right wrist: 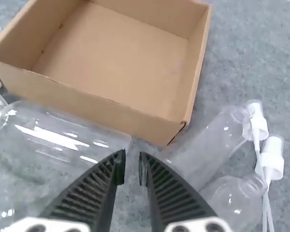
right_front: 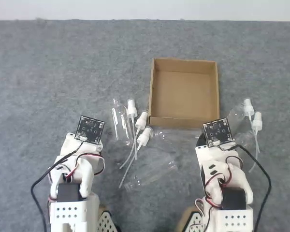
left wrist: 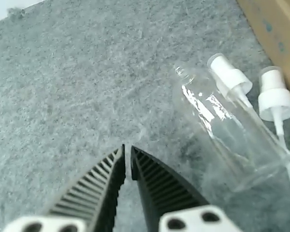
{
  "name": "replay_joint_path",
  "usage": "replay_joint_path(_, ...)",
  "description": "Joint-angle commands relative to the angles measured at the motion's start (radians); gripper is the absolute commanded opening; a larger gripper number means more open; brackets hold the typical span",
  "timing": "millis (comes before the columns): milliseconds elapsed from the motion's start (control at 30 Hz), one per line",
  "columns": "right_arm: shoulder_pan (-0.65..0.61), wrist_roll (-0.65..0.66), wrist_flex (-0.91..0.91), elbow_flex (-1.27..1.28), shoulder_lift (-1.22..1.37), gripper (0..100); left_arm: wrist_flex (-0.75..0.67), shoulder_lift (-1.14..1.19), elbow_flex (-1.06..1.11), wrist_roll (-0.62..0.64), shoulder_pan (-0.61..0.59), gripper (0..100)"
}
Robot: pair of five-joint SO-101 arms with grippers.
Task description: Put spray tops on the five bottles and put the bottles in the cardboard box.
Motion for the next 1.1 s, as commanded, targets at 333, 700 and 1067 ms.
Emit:
replay_joint_path(333,-0.002,-0.002,0.176,-0.176,-0.015,1.1,0.005,-0.009,-0.01,0.011,-0.003,1)
replay_joint_path(700,0.163,0.097,0.189,-0.417,0.004,10.3,0.025,-0.009,-0.01,0.011,-0.002,1)
replay_joint_path(1067,0.194,0.081,0.189,-0.77,0.685,10.4,0.025,-0.009,-0.01,0.011,-0.002,1)
